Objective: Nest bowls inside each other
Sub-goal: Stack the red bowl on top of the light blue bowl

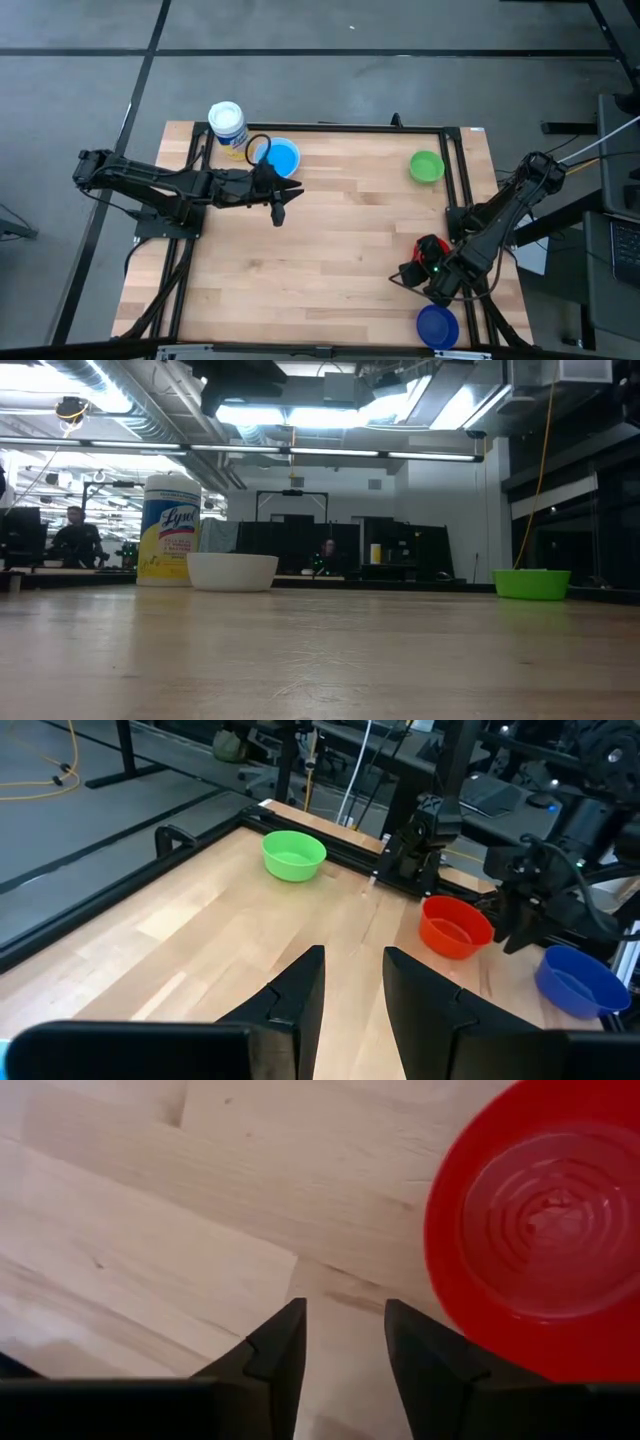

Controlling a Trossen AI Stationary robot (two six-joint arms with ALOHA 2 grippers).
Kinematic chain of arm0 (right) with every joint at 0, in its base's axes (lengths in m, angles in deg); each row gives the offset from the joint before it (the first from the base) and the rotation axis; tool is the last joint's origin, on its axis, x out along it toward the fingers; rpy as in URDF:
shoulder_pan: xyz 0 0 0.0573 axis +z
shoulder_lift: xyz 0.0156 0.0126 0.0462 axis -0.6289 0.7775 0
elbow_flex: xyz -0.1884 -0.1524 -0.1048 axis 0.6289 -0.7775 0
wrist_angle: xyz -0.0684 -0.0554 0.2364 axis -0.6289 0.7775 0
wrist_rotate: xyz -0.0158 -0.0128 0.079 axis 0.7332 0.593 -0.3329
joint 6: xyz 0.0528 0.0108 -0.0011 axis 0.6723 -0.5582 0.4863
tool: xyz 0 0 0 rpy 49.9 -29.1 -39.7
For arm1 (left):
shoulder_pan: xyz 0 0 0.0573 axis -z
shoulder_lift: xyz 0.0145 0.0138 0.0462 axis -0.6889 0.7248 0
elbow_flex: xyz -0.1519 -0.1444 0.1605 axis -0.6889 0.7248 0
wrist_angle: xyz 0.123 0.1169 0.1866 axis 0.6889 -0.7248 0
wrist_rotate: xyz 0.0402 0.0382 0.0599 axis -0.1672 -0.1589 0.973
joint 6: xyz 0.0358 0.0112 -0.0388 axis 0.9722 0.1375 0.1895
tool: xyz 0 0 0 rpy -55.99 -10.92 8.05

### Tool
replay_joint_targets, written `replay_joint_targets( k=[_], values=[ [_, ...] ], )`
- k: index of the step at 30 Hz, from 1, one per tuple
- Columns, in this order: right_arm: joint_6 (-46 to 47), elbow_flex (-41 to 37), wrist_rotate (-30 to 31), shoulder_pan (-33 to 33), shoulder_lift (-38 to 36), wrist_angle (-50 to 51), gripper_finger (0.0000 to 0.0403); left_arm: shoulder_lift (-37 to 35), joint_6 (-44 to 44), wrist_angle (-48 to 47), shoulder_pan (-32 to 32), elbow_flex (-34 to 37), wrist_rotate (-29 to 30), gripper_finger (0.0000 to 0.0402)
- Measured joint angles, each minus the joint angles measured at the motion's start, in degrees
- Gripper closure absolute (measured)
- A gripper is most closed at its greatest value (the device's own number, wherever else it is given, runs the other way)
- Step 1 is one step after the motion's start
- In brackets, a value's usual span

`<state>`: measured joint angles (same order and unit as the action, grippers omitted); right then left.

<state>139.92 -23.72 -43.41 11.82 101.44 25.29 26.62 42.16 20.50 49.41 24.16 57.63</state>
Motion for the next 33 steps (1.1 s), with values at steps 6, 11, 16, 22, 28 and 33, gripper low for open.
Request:
replay_joint_targets(
  k=[6,11,16,22,28,33],
  values=[
    [0.3,-1.1,-1.3,-0.6,0.0,0.0,0.0253,0.0,0.1,-0.2,0.0,0.0,-0.1,0.0301],
    [0.4,-2.4,-2.2,-0.8,0.0,0.0,0.026,0.0,0.1,-0.6,-0.7,0.0,-0.6,0.0301],
    [0.4,-3.9,-3.1,-1.1,0.0,-1.6,0.0266,0.0,0.2,-1.3,-2.3,0.0,-2.5,0.0301],
    [0.8,-7.0,-3.2,-1.5,0.0,-5.7,0.0259,0.0,0.8,-1.6,-4.5,0.0,-4.7,0.0302],
    [0.5,-8.3,-2.0,-2.8,-0.4,-6.9,0.0258,0.0,1.1,-2.7,-6.8,0.0,-7.1,0.0302],
    [-1.6,-4.9,5.4,-4.3,-3.9,-6.3,0.0267,0.0,1.1,-1.4,-7.5,0.0,-8.0,0.0302]
  ],
)
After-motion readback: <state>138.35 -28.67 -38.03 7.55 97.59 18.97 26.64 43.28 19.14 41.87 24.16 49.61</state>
